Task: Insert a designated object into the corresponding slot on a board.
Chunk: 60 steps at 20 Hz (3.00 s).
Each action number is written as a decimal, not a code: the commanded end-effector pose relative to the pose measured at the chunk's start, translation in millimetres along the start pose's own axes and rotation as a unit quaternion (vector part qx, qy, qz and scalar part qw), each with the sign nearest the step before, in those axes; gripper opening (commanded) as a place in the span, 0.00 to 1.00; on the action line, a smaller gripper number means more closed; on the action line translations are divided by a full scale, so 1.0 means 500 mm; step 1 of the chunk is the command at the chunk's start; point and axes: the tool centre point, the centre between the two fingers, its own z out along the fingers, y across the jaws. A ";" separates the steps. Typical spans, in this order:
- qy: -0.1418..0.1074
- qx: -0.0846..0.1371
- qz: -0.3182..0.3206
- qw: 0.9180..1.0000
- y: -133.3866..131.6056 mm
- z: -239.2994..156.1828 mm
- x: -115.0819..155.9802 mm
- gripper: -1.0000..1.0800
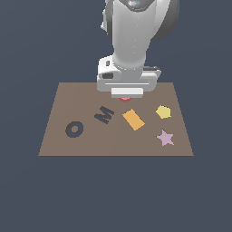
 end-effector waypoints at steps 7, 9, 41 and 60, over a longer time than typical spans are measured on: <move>0.000 0.000 0.104 0.995 -0.001 -0.003 0.058 0.00; 0.000 0.000 0.138 0.990 0.002 -0.004 0.076 0.00; 0.000 0.001 0.744 0.668 0.286 -0.018 0.298 0.00; 0.000 0.000 0.823 0.568 0.358 -0.019 0.280 0.00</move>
